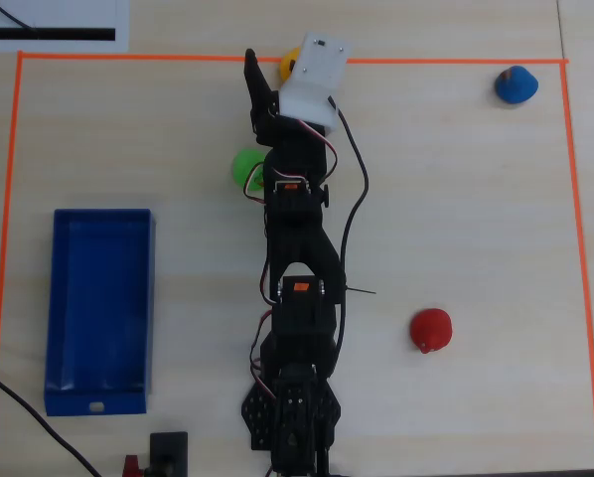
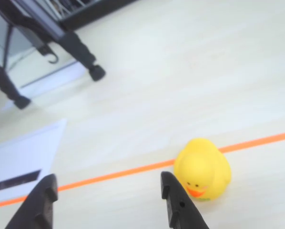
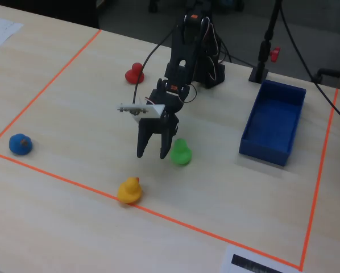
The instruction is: Grasp yellow duck and put it into box.
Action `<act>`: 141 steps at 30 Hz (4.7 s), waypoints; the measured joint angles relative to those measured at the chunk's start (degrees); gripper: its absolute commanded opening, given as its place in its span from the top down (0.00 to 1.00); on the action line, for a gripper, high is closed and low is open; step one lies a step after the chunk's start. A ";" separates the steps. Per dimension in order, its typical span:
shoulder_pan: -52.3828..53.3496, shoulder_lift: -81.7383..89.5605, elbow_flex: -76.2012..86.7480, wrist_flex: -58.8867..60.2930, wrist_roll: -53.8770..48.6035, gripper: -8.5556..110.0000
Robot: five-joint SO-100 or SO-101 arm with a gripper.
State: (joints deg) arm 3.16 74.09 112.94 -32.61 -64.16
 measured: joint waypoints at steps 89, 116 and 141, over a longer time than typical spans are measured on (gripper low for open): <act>6.68 -32.70 -30.50 0.88 -17.75 0.93; -1.58 69.43 31.82 72.42 6.33 0.93; -63.02 26.02 -19.07 103.45 49.57 0.93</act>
State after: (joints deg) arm -59.85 100.11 93.87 70.84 -14.59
